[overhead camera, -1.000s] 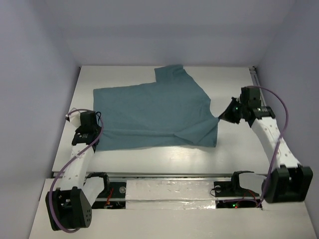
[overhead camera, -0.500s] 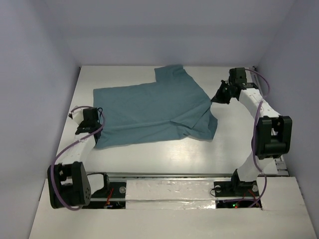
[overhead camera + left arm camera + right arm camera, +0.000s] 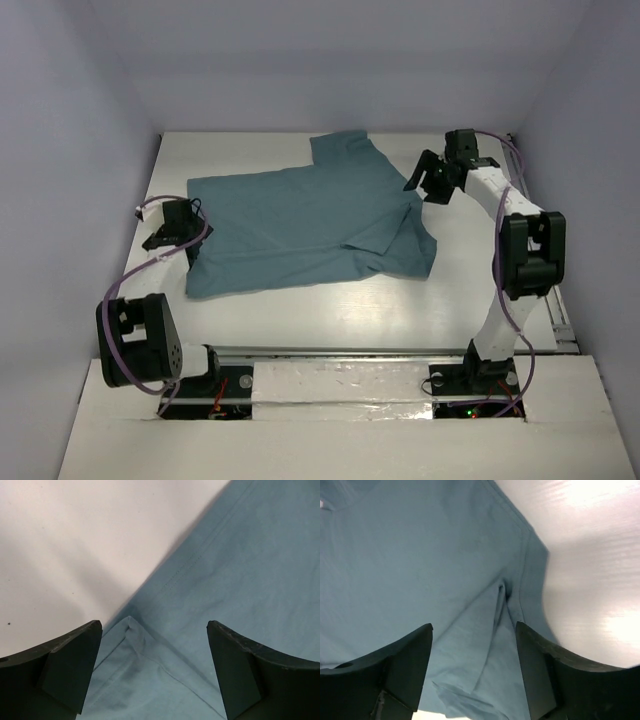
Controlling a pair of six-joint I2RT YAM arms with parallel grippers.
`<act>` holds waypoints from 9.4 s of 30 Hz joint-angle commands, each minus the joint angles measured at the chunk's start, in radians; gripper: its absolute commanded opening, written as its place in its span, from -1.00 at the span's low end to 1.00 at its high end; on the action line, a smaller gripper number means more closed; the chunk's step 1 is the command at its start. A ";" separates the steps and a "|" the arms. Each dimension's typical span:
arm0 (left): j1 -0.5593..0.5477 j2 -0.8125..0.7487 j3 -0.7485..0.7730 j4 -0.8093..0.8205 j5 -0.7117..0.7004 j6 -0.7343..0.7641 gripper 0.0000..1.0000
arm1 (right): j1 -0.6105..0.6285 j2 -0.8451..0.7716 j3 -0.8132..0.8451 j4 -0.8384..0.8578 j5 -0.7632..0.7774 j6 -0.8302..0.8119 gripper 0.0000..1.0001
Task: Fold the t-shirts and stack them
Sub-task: Fold the flattened tshirt in 1/3 of the way
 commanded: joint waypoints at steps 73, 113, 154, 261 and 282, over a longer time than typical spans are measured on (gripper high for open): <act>0.129 -0.130 -0.231 -0.085 0.307 -0.057 0.46 | -0.277 -0.610 -0.729 0.123 0.144 0.131 0.40; -0.055 -0.227 -0.239 -0.137 0.178 -0.088 -1.00 | 0.091 -0.288 -0.624 0.241 0.045 0.166 -0.43; -0.055 -0.348 -0.139 -0.235 0.069 -0.067 -1.00 | 0.211 -0.155 -0.161 0.038 0.282 0.006 -0.60; -0.055 -0.217 0.009 -0.331 0.015 0.113 0.98 | -0.254 -0.754 -0.663 -0.037 0.108 0.031 0.05; -0.310 -0.053 0.000 -0.167 0.048 -0.030 -0.71 | 0.253 -0.366 -0.596 0.178 0.080 0.051 -1.00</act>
